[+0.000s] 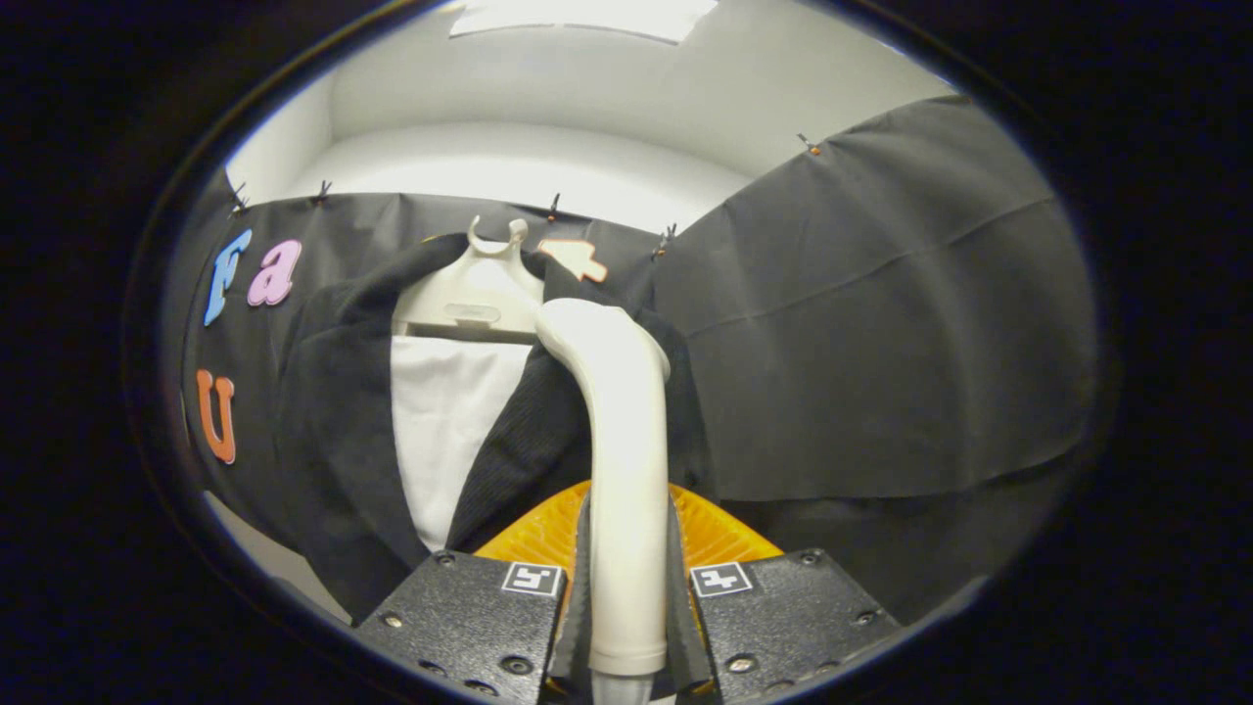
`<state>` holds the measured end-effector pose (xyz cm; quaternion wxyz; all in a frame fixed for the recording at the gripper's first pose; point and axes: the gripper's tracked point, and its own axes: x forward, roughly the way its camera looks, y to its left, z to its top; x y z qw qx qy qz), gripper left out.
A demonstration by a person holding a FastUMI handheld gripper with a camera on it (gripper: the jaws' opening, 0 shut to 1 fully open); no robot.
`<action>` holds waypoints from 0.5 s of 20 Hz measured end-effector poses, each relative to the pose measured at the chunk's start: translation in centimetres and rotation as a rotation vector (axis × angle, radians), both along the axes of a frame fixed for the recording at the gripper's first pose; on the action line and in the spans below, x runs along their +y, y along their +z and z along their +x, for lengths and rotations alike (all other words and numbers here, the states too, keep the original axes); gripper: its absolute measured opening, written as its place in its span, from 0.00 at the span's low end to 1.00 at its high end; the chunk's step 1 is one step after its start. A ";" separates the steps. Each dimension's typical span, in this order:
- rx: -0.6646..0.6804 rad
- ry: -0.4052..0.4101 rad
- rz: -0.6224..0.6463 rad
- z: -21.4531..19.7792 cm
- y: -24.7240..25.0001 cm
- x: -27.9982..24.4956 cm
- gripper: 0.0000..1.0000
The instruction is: Iron the clothes twice with a garment steamer, once on the left side and once on the right side.
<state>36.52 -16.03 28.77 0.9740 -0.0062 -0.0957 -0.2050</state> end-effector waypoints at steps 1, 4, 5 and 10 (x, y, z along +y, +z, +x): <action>0.009 0.002 -0.010 0.3 -0.2 0.1 0.35; 0.044 0.017 -0.012 0.9 -1.3 0.2 0.35; 0.053 0.023 -0.009 1.0 -1.9 0.3 0.35; 0.129 0.042 -0.004 -2.6 -8.0 1.6 0.35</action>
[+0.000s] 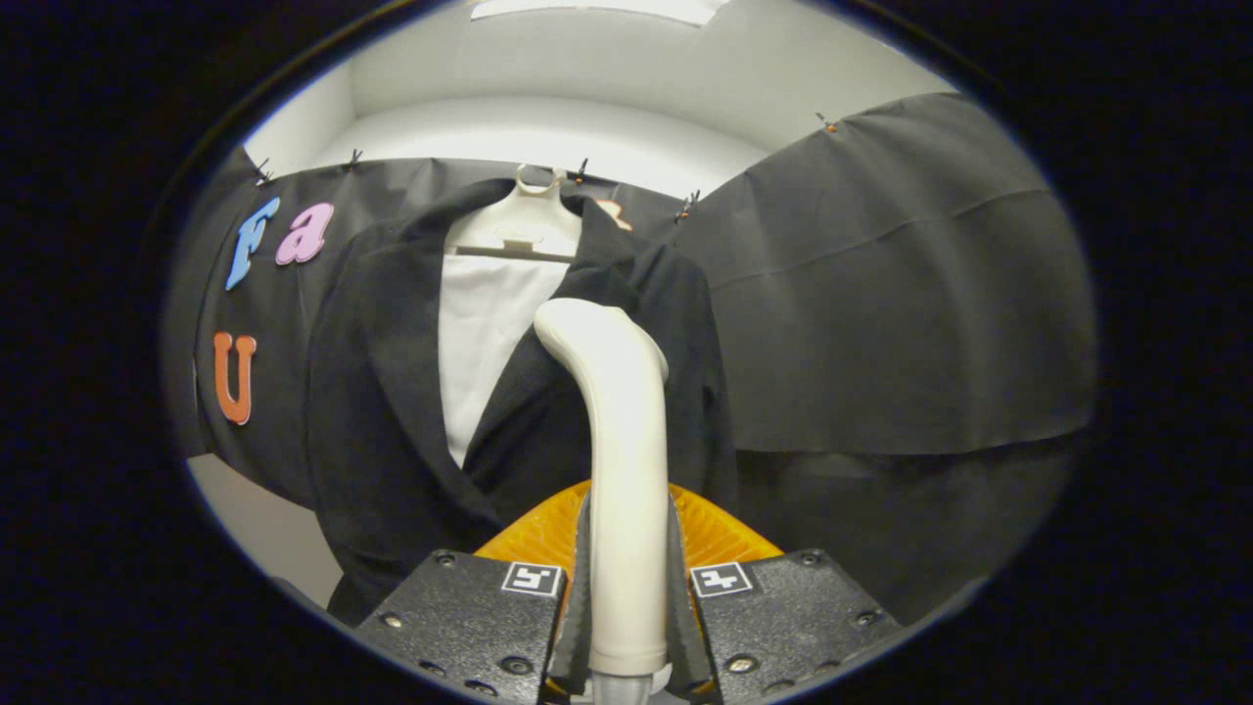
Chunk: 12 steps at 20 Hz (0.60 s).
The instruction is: Iron the clothes twice with a garment steamer, once on the left side and once on the right side.
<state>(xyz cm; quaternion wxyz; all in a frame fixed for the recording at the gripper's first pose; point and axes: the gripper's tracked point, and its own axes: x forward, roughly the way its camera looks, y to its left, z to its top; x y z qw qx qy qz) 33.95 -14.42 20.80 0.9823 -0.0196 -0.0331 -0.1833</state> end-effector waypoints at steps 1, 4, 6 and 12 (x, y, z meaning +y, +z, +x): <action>0.010 0.004 0.002 -0.2 -0.8 0.1 0.35; 0.032 0.004 0.013 -0.7 -2.3 0.0 0.35; 0.044 0.006 0.022 -0.9 -3.1 0.0 0.35; 0.086 0.003 0.042 -1.2 -5.2 -0.1 0.35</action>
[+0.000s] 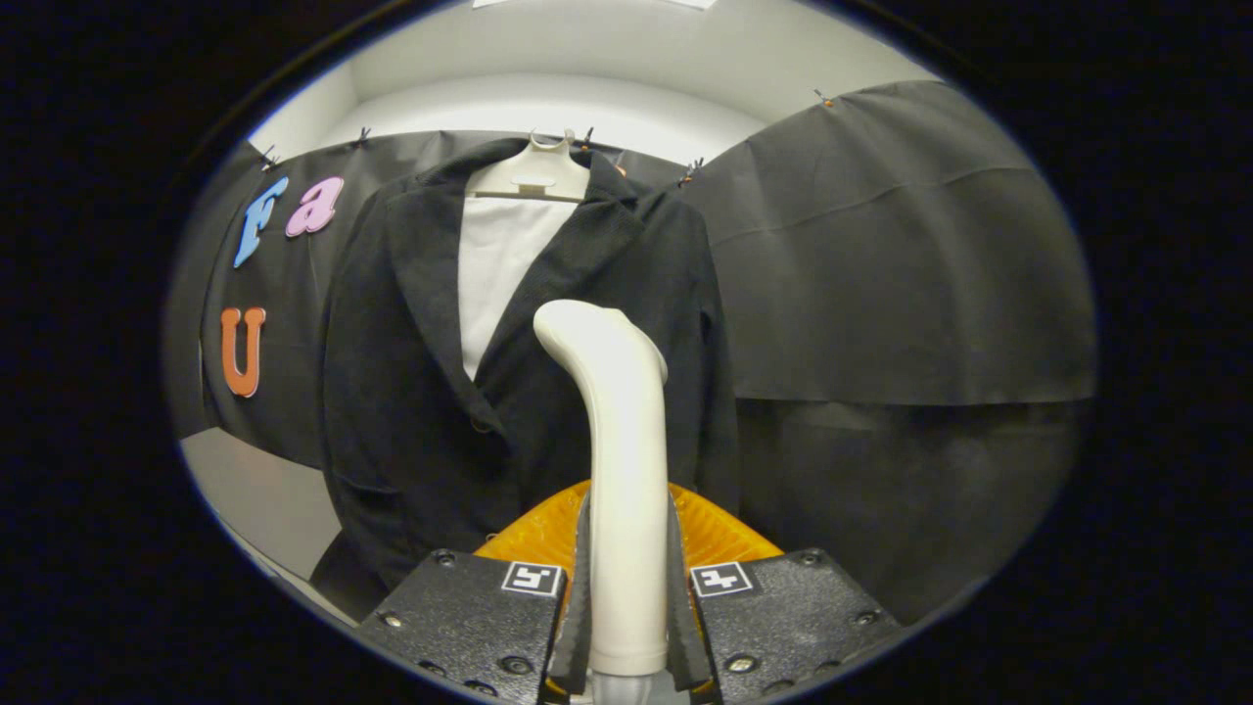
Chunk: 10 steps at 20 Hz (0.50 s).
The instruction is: Iron the clothes twice with a garment steamer, once on the left side and once on the right side.
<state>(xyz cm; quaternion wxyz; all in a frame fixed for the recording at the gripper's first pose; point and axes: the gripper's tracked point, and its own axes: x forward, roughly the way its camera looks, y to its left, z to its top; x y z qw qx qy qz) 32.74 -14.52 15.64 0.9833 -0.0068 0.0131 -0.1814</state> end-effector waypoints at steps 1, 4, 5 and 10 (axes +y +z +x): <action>0.008 0.000 0.001 0.1 -0.3 0.1 0.35; 0.035 0.004 0.004 -0.6 -2.1 0.6 0.35; 0.044 0.005 0.004 -1.3 -2.9 0.7 0.35; 0.097 0.003 0.003 -2.6 -5.9 1.1 0.35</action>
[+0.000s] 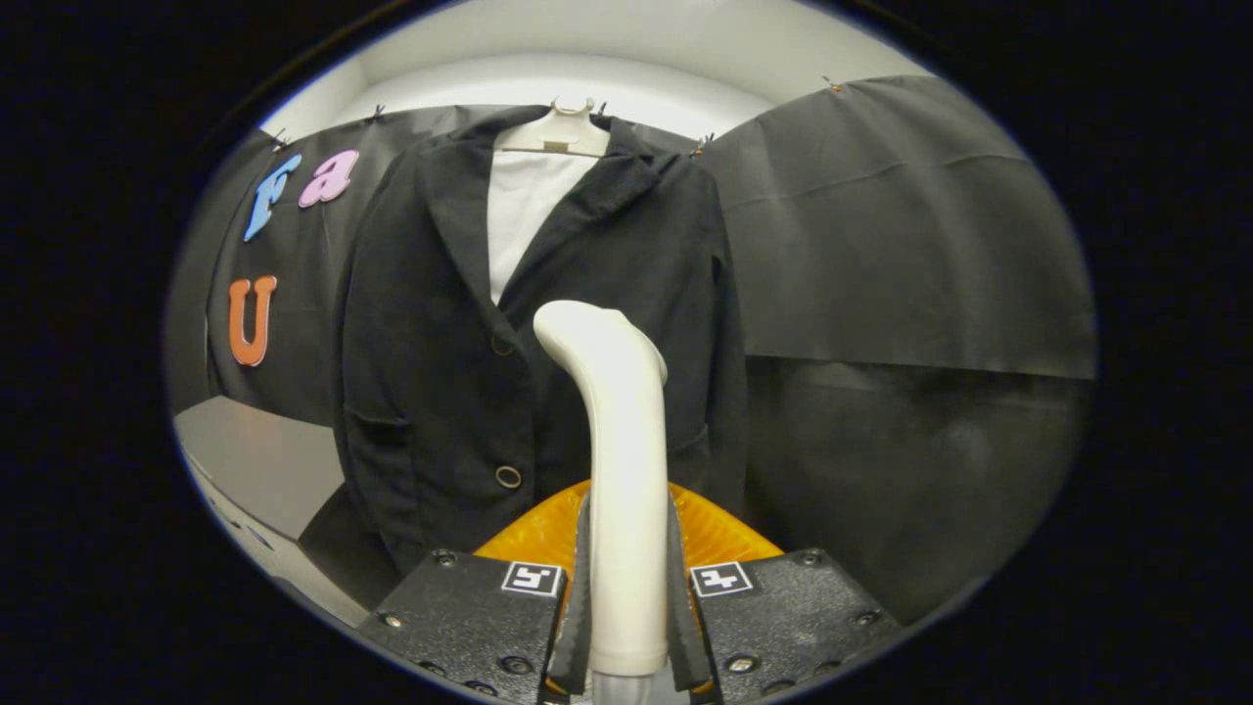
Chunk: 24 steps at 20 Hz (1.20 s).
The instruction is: Iron the clothes twice with a garment steamer, once on the left side and once on the right side.
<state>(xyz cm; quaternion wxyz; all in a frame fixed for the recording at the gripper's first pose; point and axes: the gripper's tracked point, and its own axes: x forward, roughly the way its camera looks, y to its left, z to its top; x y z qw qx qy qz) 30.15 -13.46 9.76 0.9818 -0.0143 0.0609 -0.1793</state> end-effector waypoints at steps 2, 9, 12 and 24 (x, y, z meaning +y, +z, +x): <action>0.016 -0.005 0.007 0.1 -0.6 -0.1 0.35; 0.079 0.004 0.014 -2.2 -4.6 0.1 0.35; 0.103 0.003 0.022 -2.6 -5.8 -0.1 0.35; 0.241 0.057 0.042 -3.7 -12.8 -1.0 0.35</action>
